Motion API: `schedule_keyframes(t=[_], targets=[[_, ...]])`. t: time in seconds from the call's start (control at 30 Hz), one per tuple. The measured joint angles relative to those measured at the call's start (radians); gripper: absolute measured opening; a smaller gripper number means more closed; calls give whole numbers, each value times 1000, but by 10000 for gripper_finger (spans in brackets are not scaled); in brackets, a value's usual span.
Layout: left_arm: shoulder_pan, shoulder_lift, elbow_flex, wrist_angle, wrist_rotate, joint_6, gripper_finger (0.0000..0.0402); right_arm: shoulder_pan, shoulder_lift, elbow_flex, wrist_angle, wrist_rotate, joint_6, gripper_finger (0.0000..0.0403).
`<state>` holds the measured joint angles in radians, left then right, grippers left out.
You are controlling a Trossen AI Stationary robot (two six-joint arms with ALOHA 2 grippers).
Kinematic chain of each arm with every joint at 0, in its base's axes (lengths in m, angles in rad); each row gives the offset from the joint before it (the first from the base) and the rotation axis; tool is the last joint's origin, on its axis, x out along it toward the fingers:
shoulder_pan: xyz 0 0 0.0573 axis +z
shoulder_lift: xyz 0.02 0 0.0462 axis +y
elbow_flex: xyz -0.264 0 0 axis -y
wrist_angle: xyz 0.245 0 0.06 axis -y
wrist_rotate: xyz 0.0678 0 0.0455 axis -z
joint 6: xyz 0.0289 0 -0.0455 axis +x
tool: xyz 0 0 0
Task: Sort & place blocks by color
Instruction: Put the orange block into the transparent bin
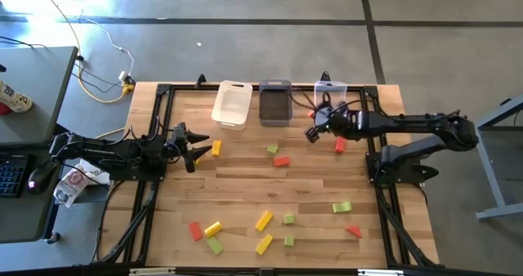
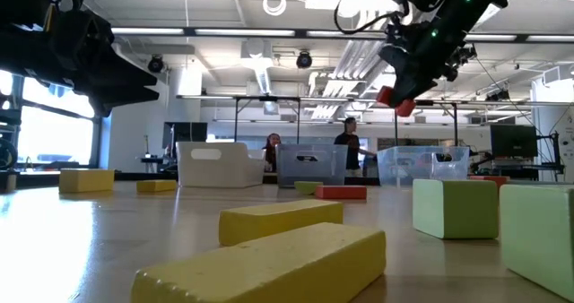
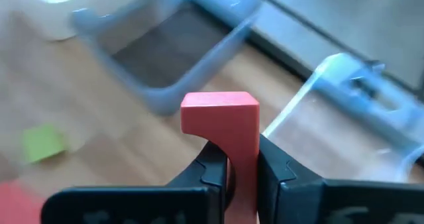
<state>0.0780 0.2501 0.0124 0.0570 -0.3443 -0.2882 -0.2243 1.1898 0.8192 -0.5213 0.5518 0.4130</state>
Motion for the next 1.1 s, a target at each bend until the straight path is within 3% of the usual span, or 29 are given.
schedule_keyframes(t=[0.37,0.57,0.87,1.1], targets=[[0,0,0,0,-3,0,202,-208,2,0,-19,20,-108,25],[0,0,0,0,-3,2,202,-303,2,0,-41,-58,-100,25],[0,0,0,0,-3,2,202,-379,18,0,-69,-143,-73,25],[0,0,0,0,-3,2,202,-405,130,1,-57,-178,-75,25]])
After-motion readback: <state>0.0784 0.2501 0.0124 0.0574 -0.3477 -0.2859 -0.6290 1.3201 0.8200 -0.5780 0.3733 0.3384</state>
